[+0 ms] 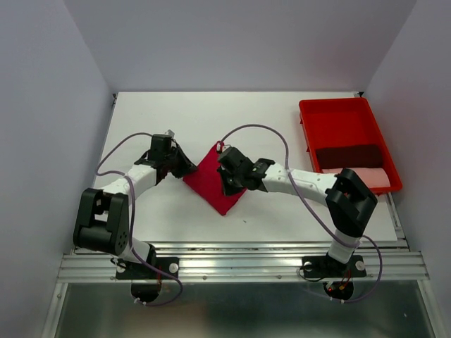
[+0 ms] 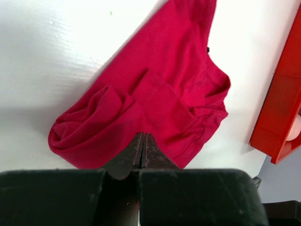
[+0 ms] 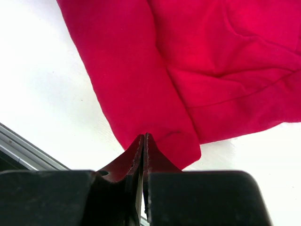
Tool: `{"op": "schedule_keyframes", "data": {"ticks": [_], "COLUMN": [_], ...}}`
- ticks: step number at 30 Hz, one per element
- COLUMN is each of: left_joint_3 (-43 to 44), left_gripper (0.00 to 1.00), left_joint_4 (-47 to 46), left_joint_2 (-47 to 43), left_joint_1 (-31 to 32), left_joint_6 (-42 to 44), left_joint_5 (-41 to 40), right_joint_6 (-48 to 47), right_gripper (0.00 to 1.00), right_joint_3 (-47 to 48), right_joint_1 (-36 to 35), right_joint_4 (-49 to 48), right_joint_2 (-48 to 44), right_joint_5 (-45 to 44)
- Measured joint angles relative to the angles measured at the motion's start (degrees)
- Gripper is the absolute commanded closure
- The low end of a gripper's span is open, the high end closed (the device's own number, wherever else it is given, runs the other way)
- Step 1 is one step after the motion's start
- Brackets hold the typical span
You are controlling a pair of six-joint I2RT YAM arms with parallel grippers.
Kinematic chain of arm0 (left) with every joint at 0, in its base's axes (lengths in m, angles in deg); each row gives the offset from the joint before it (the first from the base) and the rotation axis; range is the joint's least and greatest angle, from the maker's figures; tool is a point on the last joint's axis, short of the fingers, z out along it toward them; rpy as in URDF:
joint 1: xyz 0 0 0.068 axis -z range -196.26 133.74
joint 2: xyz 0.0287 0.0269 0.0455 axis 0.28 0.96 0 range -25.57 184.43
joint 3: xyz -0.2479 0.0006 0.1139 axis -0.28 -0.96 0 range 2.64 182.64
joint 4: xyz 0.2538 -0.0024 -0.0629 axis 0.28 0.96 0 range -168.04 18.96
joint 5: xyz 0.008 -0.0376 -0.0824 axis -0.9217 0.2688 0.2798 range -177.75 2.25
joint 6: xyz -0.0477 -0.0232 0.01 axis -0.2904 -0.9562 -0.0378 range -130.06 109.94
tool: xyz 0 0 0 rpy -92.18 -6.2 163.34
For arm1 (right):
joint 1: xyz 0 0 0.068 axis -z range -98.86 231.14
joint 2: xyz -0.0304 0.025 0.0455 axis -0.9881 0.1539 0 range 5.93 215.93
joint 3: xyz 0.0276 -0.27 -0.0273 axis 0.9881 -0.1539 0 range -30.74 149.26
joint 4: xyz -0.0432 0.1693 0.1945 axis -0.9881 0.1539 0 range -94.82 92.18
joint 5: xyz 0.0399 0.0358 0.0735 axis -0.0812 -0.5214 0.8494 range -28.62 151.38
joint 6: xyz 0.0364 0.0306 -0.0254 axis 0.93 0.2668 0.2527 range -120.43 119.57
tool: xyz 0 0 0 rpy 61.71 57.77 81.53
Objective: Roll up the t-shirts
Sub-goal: Roll the T-shirt to the center of the board.
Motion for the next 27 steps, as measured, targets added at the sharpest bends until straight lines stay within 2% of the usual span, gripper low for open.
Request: {"op": "schedule_keyframes", "data": {"ticks": [9,15,20,27], "left_joint_3": [-1.33,-1.51,0.96,5.7], "left_gripper": [1.0,1.0,1.0,1.0], "left_joint_4": [-0.52,-0.31,4.46,9.53], "left_joint_2": [4.02,5.86,3.32,-5.07], "left_joint_1": [0.0,0.0,0.02,0.0], "left_joint_6": [0.07,1.6,3.5,4.02], "left_joint_5": [-1.62,-2.16,-4.15,-6.8], "right_joint_6": [1.62,1.42,0.72,0.55], "right_gripper": [0.98,0.98,0.97,0.97], "right_joint_3": [-0.81,-1.42,-0.96,6.71], "right_joint_1": [0.17,0.02,-0.22,-0.22], "right_joint_4": [-3.63,-4.46,-2.49,-2.25], "right_joint_2": [7.34,6.23,3.8,4.28], "right_joint_5": [2.67,1.31,-0.35,0.72]}}
